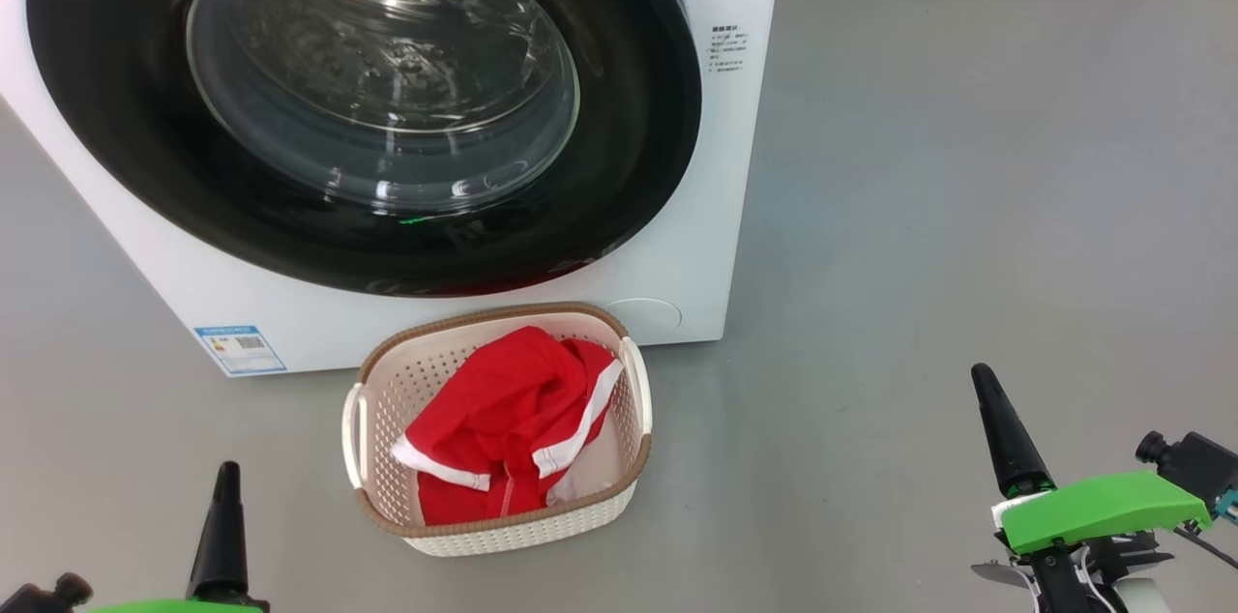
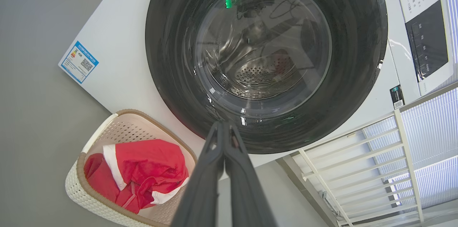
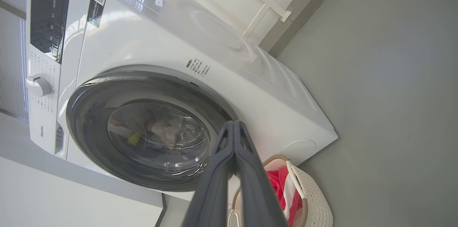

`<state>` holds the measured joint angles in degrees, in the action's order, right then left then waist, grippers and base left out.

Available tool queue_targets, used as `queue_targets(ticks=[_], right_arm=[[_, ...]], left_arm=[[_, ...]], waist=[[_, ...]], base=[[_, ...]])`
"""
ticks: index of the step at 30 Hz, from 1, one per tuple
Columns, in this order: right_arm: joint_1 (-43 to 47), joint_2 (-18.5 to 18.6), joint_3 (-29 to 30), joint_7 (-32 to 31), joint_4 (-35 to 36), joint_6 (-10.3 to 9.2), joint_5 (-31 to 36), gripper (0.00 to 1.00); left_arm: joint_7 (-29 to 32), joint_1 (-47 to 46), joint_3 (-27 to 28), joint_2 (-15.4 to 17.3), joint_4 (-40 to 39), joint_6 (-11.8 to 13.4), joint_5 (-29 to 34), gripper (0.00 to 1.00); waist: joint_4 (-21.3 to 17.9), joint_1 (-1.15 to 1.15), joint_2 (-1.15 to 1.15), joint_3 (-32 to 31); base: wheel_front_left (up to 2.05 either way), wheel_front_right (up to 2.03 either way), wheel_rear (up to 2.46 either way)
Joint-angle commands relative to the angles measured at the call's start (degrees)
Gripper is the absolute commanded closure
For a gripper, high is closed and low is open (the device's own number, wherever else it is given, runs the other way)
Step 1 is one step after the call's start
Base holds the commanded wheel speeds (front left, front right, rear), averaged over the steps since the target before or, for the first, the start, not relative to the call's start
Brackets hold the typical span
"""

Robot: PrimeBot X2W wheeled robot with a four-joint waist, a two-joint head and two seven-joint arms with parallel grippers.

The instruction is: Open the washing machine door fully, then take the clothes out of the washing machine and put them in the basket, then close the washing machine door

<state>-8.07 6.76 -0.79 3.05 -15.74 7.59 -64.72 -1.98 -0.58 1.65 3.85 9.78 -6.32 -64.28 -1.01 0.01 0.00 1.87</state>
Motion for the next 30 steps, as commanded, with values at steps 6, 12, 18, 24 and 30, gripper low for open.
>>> queue_targets(ticks=[6,12,18,24,30], right_arm=[[-0.41,-0.34,0.57,-1.03,1.60,-0.04,-4.02,1.00],[-0.09,-0.70,1.32,-2.05,1.63,-0.05,-7.29,1.00],[0.24,-1.07,2.08,-3.08,1.65,-0.06,-10.56,1.00],[0.56,-1.45,2.85,-4.11,1.67,-0.07,-13.82,1.00],[0.88,-1.83,3.62,-5.14,1.69,-0.07,-17.08,1.00]], left_arm=[[1.23,-2.98,1.78,0.64,-0.38,-0.65,-3.75,1.00],[2.17,-3.33,2.16,0.45,0.24,-0.72,-7.02,1.00],[3.12,-3.68,2.55,0.26,0.87,-0.79,-10.29,1.00],[4.07,-4.03,2.93,0.07,1.49,-0.86,-13.55,1.00],[5.02,-4.38,3.32,-0.12,2.12,-0.93,-16.82,1.00]], waist=[[0.12,0.00,0.00,-0.19],[0.24,0.00,0.00,-0.39],[0.36,0.00,0.00,-0.60],[0.48,0.00,0.00,-0.80],[0.60,0.00,0.00,-1.00]], base=[[0.00,0.00,0.00],[0.00,0.00,0.00],[0.00,0.00,0.00],[0.00,0.00,0.00],[0.00,0.00,0.00]])
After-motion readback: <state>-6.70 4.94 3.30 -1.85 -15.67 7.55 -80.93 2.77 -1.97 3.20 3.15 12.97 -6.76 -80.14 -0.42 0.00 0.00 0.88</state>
